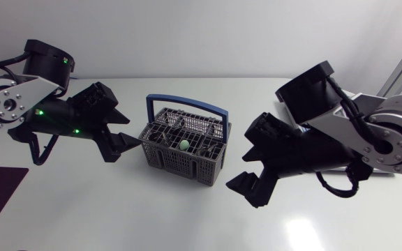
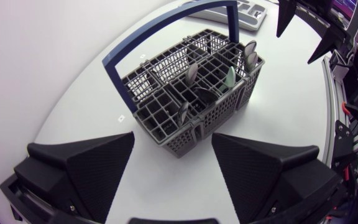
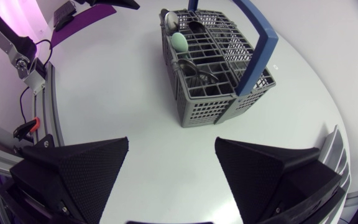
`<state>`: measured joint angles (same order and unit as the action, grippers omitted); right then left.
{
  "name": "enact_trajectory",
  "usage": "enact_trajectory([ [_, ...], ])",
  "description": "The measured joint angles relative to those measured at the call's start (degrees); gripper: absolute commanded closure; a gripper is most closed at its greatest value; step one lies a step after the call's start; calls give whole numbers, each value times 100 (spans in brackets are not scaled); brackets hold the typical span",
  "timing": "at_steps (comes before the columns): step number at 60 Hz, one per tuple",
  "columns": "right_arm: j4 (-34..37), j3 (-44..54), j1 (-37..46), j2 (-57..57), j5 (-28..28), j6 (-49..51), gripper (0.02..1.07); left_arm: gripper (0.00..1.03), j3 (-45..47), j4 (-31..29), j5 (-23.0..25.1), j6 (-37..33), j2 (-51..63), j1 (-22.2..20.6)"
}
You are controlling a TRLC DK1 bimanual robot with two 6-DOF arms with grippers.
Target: Unload the cutlery basket into the drawer organizer.
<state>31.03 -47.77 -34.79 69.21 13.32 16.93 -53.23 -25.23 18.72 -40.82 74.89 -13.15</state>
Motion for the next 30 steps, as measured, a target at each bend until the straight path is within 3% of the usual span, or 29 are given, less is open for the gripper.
enact_trajectory([
  [30,-94,-2,-166,221,-120,-44,7,17,-774,-343,-1075,-127,706,-625],
])
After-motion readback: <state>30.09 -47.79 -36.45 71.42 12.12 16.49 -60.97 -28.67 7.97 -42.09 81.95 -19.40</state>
